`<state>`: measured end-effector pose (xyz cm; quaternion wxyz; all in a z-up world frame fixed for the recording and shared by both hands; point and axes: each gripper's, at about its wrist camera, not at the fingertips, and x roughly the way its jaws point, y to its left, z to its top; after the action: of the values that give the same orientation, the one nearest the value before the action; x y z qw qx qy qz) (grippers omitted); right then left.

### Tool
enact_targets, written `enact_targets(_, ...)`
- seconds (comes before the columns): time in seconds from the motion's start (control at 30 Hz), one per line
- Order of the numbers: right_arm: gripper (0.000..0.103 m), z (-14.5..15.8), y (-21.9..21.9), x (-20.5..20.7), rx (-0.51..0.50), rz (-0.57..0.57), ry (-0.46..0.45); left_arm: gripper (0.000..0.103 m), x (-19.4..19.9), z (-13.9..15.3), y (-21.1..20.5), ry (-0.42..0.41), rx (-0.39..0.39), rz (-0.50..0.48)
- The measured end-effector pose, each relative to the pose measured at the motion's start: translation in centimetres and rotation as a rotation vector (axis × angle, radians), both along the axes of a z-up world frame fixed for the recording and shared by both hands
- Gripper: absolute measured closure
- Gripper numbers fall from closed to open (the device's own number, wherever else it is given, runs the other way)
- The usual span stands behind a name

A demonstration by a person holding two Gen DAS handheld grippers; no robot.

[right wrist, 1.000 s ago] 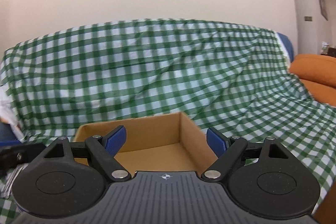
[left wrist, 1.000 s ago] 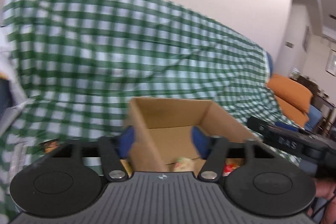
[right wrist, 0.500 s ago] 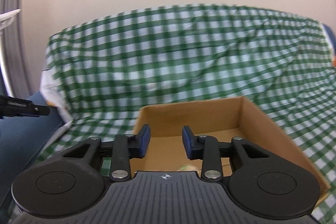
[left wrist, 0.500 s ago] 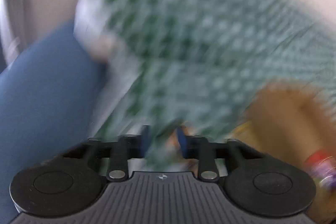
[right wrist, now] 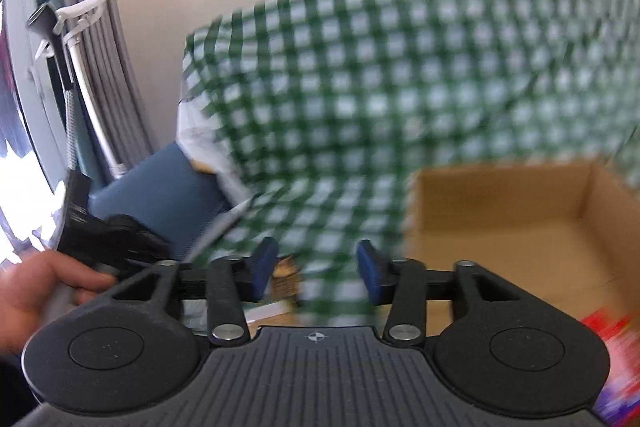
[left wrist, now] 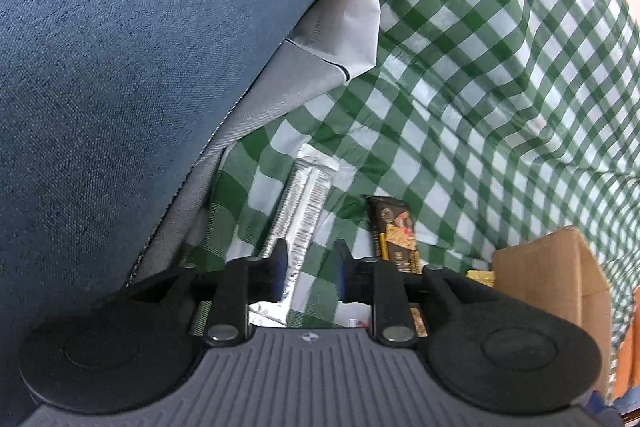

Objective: Organize snacks
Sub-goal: 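Grasp the silver stick packet with the left tool while the right tool grasps the clear cookie bag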

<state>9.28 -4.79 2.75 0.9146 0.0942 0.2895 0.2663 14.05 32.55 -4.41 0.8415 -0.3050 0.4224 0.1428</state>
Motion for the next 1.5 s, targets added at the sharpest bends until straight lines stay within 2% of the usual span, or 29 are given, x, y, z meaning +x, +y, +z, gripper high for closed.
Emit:
enact_targets(0.07,0.022,-1.5,2.2,1.1,0.019,-0.038,0.098,0.068,0.1,-0.2,0.0,0.010,0.027,-0.011)
enact_targets(0.17,0.020,-5.1,5.5,3.4,0.042,-0.060,0.294,0.067,0.2,-0.7,0.4,0.018,0.026,-0.012)
enact_targets(0.2,0.016,-6.2,6.5,4.3,0.047,-0.071,0.356,0.067,0.3,-0.9,0.5,0.018,0.016,-0.013)
enact_targets(0.27,0.013,-8.2,7.8,5.3,0.051,-0.104,0.450,0.067,0.4,-1.0,0.7,0.012,0.001,-0.013)
enact_targets(0.33,0.013,-9.8,9.0,6.4,0.049,-0.140,0.529,0.067,0.5,-1.0,0.5,0.009,0.006,-0.027)
enact_targets(0.43,0.013,-11.6,10.1,7.5,0.028,-0.179,0.594,0.067,1.1,-1.1,0.0,0.019,0.044,-0.052)
enact_targets(0.5,0.020,-12.4,10.6,8.0,0.028,-0.181,0.624,0.064,1.5,-1.4,-0.2,0.032,0.070,-0.064)
enact_targets(0.53,0.026,-12.5,10.3,7.8,0.039,-0.166,0.625,0.063,1.8,-1.6,-0.3,0.041,0.081,-0.073)
enact_targets(0.57,0.039,-12.5,10.4,7.6,0.045,-0.141,0.617,0.059,2.1,-1.8,-0.5,0.048,0.091,-0.082)
enact_targets(0.6,0.044,-12.3,10.5,7.5,0.047,-0.124,0.607,0.056,2.4,-2.0,-0.7,0.057,0.106,-0.092)
enact_targets(0.7,0.046,-11.2,10.6,6.6,-0.021,-0.084,0.563,0.053,3.2,-2.7,-1.5,0.088,0.164,-0.131)
enact_targets(0.77,0.046,-10.6,9.8,5.7,-0.030,-0.046,0.562,0.053,3.7,-3.1,-2.3,0.114,0.212,-0.176)
enact_targets(0.87,0.046,-9.4,9.0,3.9,-0.075,0.038,0.545,0.054,4.3,-4.2,-3.8,0.174,0.309,-0.257)
enact_targets(0.93,0.046,-8.4,8.1,2.4,-0.094,0.109,0.528,0.062,4.4,-4.3,-4.6,0.178,0.381,-0.298)
enact_targets(0.97,0.046,-7.9,7.7,1.8,-0.108,0.134,0.520,0.071,4.3,-4.3,-4.9,0.175,0.398,-0.313)
enact_targets(1.07,0.046,-6.3,6.4,-0.4,-0.156,0.216,0.481,0.077,3.8,-4.0,-5.1,0.166,0.393,-0.333)
enact_targets(1.23,0.046,-4.8,4.4,-4.4,-0.250,0.362,0.351,0.078,1.9,-2.4,-4.9,0.144,0.367,-0.301)
enact_targets(1.33,0.046,-5.7,3.2,-6.6,-0.266,0.404,0.299,0.078,0.1,-0.8,-4.7,0.110,0.296,-0.255)
enact_targets(1.4,0.046,-7.1,2.6,-7.4,-0.275,0.395,0.314,0.078,-1.0,-0.1,-5.0,0.103,0.250,-0.239)
enact_targets(1.5,0.046,-8.2,3.1,-8.1,-0.314,0.412,0.317,0.078,-3.0,0.0,-5.6,0.140,0.186,-0.234)
